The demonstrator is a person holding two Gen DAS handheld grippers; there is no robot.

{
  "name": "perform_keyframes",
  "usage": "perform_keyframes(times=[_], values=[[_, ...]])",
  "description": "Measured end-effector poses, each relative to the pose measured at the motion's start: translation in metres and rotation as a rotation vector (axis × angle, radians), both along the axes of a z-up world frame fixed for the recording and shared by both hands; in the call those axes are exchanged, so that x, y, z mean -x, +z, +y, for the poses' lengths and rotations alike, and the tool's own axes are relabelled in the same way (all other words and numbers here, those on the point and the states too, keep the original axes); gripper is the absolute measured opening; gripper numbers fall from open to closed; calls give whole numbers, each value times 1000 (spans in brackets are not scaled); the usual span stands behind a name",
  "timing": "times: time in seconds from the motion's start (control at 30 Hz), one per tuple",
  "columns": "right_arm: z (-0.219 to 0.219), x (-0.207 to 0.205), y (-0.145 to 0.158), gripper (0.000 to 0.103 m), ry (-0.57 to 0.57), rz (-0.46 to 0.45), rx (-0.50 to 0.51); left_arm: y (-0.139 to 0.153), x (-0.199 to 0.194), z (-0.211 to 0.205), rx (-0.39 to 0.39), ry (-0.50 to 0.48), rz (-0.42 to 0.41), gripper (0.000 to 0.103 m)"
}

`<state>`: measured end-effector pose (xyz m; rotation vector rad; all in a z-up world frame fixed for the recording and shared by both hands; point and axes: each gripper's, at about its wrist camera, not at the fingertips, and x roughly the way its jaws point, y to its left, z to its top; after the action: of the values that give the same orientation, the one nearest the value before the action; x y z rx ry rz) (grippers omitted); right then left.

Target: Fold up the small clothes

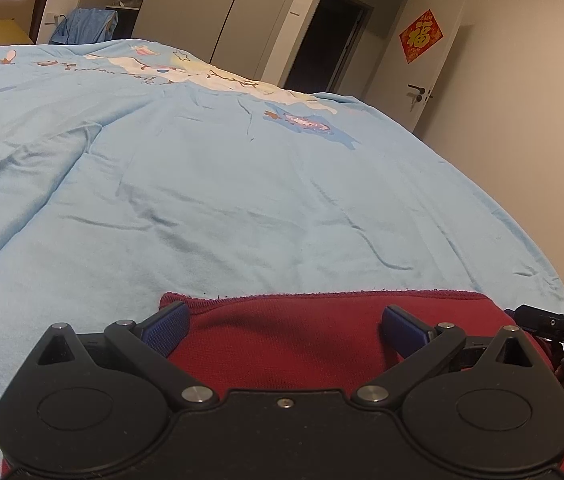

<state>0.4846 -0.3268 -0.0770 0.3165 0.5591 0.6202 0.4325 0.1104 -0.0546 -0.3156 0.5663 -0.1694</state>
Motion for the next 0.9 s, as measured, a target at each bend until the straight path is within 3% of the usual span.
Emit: perform_keyframes(times=[0.2,0.27,0.47,0.57,0.73,0.9], values=[[4,6,6,102,-7,-13,30,5,5,9,67,-6,-19,102],[8,16,19,103,-38,-23,94,16,13,9,70,17,-17,102],[44,88,60,103,4,-213,373,57,67,-19,-128,134,-75,102],[70,131,69,103,-32,-327,484,65,98,-28,-131,180,-71,102],[105,185,70,103,-84,-412,491,68,149,-27,-85,242,-29,102],[123,216,50,103,-156,-426,480,61,193,-22,-107,332,1,102]])
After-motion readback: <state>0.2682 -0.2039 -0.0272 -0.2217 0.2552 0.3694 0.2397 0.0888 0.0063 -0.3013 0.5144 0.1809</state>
